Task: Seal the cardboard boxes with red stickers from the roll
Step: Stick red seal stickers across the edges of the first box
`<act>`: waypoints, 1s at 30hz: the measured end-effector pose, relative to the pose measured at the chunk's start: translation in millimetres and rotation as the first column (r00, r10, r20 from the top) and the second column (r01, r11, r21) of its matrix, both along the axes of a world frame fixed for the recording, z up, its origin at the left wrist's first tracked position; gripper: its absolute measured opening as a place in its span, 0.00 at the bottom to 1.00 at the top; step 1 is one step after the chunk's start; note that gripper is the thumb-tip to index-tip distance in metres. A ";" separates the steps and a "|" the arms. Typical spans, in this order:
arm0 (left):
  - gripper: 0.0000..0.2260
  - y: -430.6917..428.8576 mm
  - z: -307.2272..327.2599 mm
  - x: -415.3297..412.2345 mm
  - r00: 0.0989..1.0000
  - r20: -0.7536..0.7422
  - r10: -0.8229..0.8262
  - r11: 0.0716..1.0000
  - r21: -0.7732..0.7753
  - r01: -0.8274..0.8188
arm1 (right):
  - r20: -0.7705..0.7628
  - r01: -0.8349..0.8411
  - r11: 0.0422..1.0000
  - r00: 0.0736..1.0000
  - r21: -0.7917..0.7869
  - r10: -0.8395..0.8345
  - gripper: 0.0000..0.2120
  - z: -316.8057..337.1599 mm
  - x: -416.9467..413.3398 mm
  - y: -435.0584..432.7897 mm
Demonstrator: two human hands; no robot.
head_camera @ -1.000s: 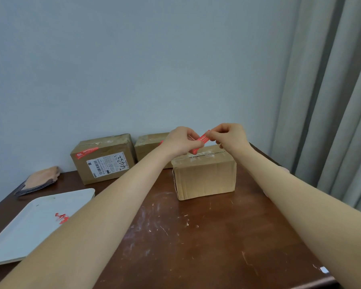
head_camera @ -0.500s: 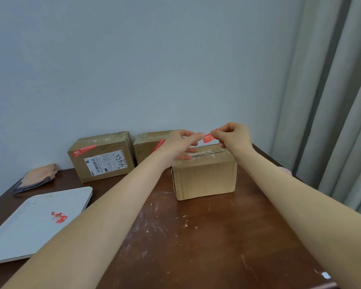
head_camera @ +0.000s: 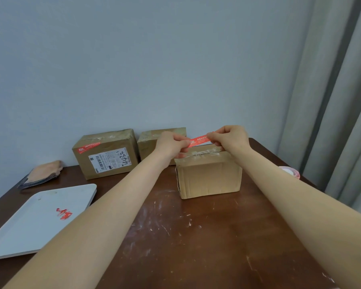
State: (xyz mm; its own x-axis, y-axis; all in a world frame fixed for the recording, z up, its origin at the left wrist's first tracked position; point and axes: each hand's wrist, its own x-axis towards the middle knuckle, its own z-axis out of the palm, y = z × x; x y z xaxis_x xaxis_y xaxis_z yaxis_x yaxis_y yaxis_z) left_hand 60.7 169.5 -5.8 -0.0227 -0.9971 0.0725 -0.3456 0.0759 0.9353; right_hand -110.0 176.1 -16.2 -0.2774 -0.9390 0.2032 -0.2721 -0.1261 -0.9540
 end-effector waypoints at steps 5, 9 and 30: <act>0.05 -3.3 -7.8 2.1 0.983 0.162 0.081 0.996 -0.058 -0.072 | -0.336 0.034 0.996 0.942 0.081 -0.005 0.10 -5.9 0.7 -4.9; 0.02 -5.7 -12.8 -0.7 0.935 0.330 0.126 0.987 -0.134 -0.085 | -0.542 0.104 0.989 0.840 0.103 -0.031 0.09 -7.7 4.0 -5.3; 0.09 -11.4 -23.7 -10.6 0.802 0.552 0.226 0.962 -0.258 -0.093 | -0.732 0.245 0.959 0.678 0.143 -0.064 0.11 -17.8 9.7 -18.4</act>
State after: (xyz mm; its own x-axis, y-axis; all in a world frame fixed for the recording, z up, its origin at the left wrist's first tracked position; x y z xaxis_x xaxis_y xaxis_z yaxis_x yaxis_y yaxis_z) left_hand 50.1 158.1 -29.5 0.0323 -0.9529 0.3017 -0.8357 0.1399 0.5312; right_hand -100.3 157.7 -34.0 -0.2767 -0.9390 0.2043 -0.8767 0.1596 -0.4537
